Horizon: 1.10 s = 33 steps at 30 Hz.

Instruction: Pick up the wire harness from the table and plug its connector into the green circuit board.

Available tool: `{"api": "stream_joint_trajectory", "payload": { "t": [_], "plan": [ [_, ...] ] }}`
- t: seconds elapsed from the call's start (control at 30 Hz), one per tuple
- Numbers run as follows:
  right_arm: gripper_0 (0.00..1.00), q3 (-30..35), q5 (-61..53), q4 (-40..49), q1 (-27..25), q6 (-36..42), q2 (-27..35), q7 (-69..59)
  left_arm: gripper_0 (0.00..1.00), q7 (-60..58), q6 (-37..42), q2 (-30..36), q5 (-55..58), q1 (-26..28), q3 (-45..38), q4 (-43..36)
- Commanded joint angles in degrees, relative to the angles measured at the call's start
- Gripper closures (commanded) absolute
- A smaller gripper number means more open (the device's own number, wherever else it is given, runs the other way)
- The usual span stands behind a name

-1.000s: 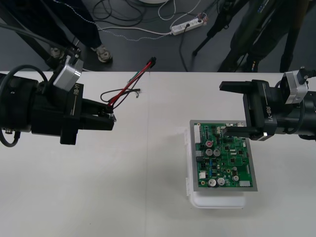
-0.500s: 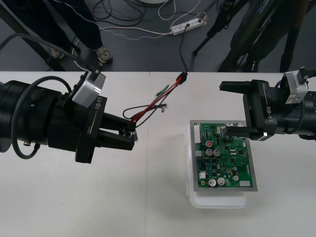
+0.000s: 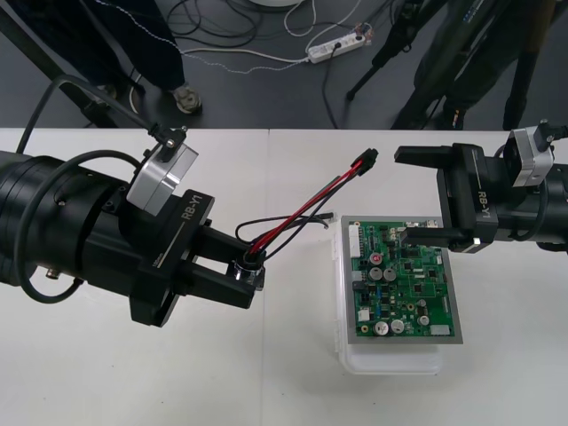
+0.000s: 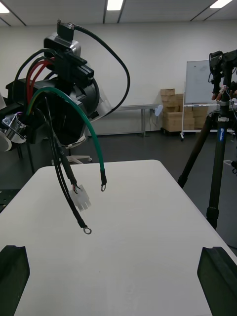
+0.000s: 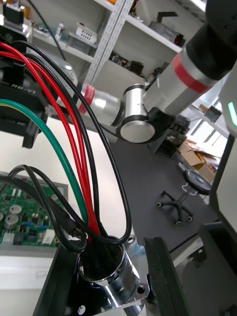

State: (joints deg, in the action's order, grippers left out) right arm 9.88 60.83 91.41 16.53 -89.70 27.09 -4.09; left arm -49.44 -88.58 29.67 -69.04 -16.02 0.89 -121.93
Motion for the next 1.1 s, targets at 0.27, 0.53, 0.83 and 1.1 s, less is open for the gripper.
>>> {"api": "stream_joint_trajectory", "payload": {
  "t": [0.27,0.53,0.83,1.1],
  "plan": [
    [0.00,-0.21,-2.12,0.88,0.61,-0.30,0.33,-3.21,1.00,4.17,-1.42,-3.22,4.53,-1.47,5.44,-1.91],
    [0.00,-0.21,-2.65,0.88,0.52,-0.30,1.21,-3.38,1.00,3.47,-1.42,-4.71,4.17,-1.82,7.90,-1.82],
    [0.00,-0.21,-2.65,0.79,0.34,-0.30,1.21,-3.56,1.00,2.06,-1.42,-6.03,4.00,-2.08,9.74,-1.30],
    [0.00,-0.21,-2.65,0.79,0.17,-0.30,1.56,-3.65,1.00,0.48,-1.42,-6.03,4.26,-2.00,10.27,-1.21]
  ]
}}
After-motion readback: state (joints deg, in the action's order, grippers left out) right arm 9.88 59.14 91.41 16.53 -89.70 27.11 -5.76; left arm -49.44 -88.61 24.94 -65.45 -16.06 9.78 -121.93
